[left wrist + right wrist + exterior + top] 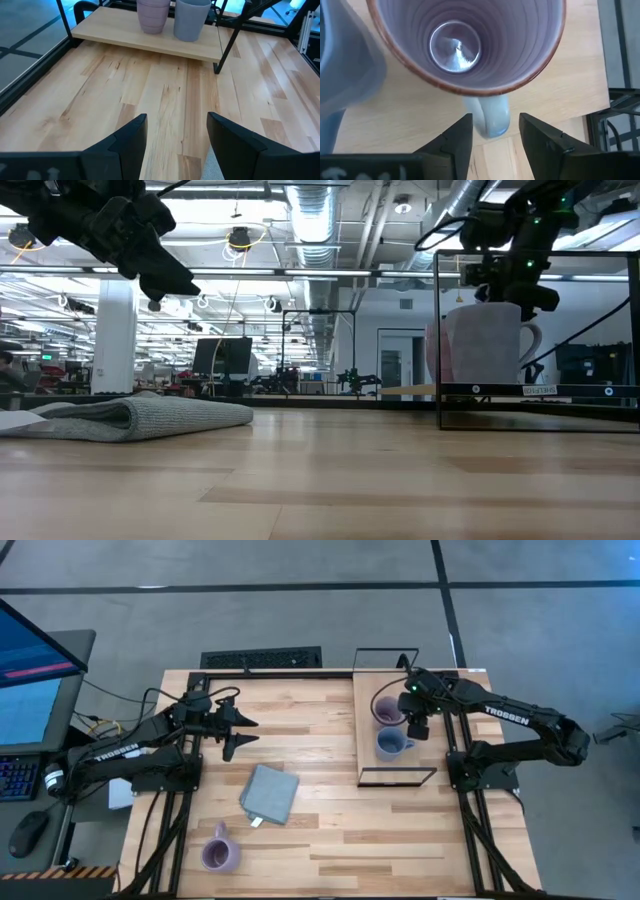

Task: Stack small to large cups/mugs on shelf
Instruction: Put the purple mug on the shelf

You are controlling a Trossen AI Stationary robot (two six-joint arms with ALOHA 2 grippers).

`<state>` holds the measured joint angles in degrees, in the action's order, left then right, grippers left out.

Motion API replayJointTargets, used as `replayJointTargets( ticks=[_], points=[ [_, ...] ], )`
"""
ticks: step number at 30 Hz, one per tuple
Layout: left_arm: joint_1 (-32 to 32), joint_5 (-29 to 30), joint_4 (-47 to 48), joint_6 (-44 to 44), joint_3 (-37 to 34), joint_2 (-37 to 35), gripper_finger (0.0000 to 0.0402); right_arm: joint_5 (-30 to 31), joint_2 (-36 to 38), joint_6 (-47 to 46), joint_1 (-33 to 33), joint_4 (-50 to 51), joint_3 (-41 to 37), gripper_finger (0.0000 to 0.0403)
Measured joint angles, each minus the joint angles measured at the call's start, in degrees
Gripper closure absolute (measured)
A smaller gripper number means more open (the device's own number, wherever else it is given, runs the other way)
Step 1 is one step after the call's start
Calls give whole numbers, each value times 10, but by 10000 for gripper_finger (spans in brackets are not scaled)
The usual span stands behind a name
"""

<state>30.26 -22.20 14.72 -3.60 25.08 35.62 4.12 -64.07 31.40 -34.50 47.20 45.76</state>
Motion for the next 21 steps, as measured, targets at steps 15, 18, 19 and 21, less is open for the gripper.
replayJointTargets(
  ticks=[15,18,19,21],
  points=[
    [0,0,0,3,0,0,205,10,0,-28,0,74,0,222],
    [0,0,0,6,0,0,205,60,0,-47,0,89,0,220],
    [0,0,0,7,0,0,205,87,0,-57,0,88,0,220],
    [0,0,0,7,0,0,205,145,2,-71,-1,82,0,220]
  ],
)
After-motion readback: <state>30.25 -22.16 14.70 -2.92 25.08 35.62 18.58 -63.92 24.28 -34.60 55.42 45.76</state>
